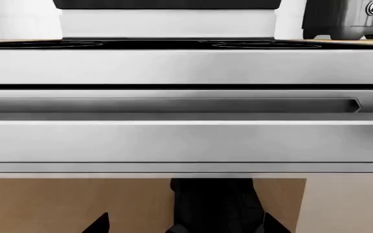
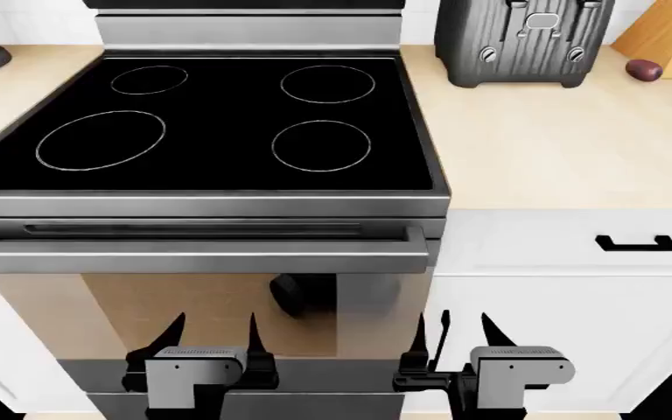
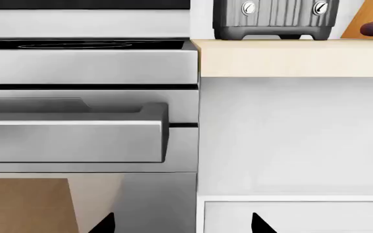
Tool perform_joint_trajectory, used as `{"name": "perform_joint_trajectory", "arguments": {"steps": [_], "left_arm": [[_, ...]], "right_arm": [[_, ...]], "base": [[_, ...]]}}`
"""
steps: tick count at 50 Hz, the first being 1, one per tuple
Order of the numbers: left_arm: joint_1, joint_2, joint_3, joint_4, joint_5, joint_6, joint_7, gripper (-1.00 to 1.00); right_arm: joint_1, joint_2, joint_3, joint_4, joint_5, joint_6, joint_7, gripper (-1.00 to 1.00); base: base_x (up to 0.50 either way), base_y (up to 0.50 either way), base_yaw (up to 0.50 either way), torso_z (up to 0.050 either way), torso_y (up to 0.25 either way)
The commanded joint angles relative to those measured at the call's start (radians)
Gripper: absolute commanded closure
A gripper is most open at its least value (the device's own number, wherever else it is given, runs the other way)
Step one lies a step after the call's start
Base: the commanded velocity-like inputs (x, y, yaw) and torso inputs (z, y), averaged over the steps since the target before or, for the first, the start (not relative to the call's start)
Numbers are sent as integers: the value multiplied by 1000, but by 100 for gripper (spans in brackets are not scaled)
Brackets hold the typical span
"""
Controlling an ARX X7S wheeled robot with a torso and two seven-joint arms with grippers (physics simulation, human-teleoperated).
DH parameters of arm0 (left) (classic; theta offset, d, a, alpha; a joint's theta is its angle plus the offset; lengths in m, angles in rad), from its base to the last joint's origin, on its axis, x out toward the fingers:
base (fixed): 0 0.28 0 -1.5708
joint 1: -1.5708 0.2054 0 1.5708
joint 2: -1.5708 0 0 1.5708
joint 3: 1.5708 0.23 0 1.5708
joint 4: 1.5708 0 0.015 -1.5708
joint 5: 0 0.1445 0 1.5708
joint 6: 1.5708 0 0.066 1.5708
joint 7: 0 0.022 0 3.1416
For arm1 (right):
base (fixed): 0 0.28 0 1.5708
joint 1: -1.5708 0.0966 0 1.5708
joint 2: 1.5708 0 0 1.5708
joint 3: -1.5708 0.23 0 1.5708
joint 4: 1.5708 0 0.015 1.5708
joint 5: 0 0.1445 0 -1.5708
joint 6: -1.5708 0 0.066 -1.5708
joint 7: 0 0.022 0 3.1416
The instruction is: Close the microwave door
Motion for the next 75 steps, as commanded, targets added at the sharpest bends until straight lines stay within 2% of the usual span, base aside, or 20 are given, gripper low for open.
{"name": "perform_joint_trajectory", "arguments": {"steps": [1, 9, 14, 22, 26, 34, 40, 41, 42, 43, 46, 48, 50, 53, 56, 59, 61, 63, 68, 75], "left_arm": [[6, -15, 21, 16, -15, -2, -18, -100], [3, -37, 51, 6, -46, 50, -54, -100], [1, -43, 56, 43, -85, 21, -65, -100], [11, -69, 65, 237, -122, -70, -85, -100], [-5, -93, 69, 384, -132, -130, -91, -100], [-51, -144, 78, 744, -159, -364, -118, -100], [-149, -159, 48, 999, -236, -593, -158, -100], [-170, -158, 39, 1033, -256, -630, -167, -100], [-197, -197, 48, 1047, -309, -640, -226, -100], [-225, -282, 79, 1047, -399, -615, -337, -100], [-391, -641, 287, 1047, -700, -424, -758, -100], [-549, -832, 486, 1047, -775, -265, -955, -100], [-731, -963, 689, 1047, -808, -137, -1093, -100], [-1056, -1086, 1024, 1047, -836, 13, -1245, -100], [-1454, -1147, 1415, 1047, -839, 145, -1363, -100], [-1851, -1145, 1820, 1047, -822, 273, -1473, -100], [-2068, -1125, 2035, 1047, -813, 347, -1534, -100], [-2221, -1104, 2177, 1047, -813, 397, -1566, -100], [-2323, -1104, 2235, 1046, -835, 421, -1568, -100], [-2287, -1130, 2200, 1044, -817, 422, -1564, -100]], "right_arm": [[2, 15, -17, 6, 21, -8, 18, -100], [4, 39, -43, 3, 56, -16, 48, -100], [2, 49, -51, -27, 70, -6, 64, -100], [-2, 71, -57, -177, 94, 55, 84, -100], [-2, 89, -51, -387, 117, 162, 101, -100], [43, 121, -51, -688, 153, 335, 130, -100], [114, 145, -52, -863, 176, 465, 150, -100], [134, 148, -51, -894, 183, 492, 154, -100], [154, 151, -50, -922, 189, 520, 158, -100], [170, 153, -49, -943, 195, 541, 162, -100], [228, 154, -40, -1013, 218, 610, 180, -100], [263, 172, -43, -1046, 243, 636, 208, -100], [295, 269, -78, -1047, 332, 605, 326, -100], [383, 513, -199, -1047, 522, 506, 615, -100], [509, 716, -350, -1047, 637, 387, 844, -100], [662, 866, -518, -1047, 705, 285, 1008, -100], [783, 947, -636, -1047, 741, 225, 1093, -100], [894, 1004, -740, -1047, 768, 179, 1154, -100], [1116, 1077, -947, -1047, 803, 109, 1241, -100], [1241, 1098, -1090, -1045, 783, 77, 1289, -100]], "base": [[0, 0, 0, 0, 0], [0, 0, 0, 0, 0], [0, 0, 0, 0, 0], [0, 0, 0, 0, 0], [0, 0, 0, 0, 0], [0, 0, 0, 0, 0], [0, 0, 0, 0, 0], [0, 0, 0, 0, 0], [0, 0, 0, 0, 0], [0, 0, 0, 0, 0], [0, 0, 0, 0, 0], [0, 0, 0, 0, 0], [0, 0, 0, 0, 0], [0, 0, 0, 0, 0], [0, 0, 0, 0, 0], [0, 0, 0, 0, 0], [0, 0, 0, 0, 0], [0, 0, 0, 0, 0], [0, 0, 0, 0, 0], [0, 0, 0, 0, 0]]}}
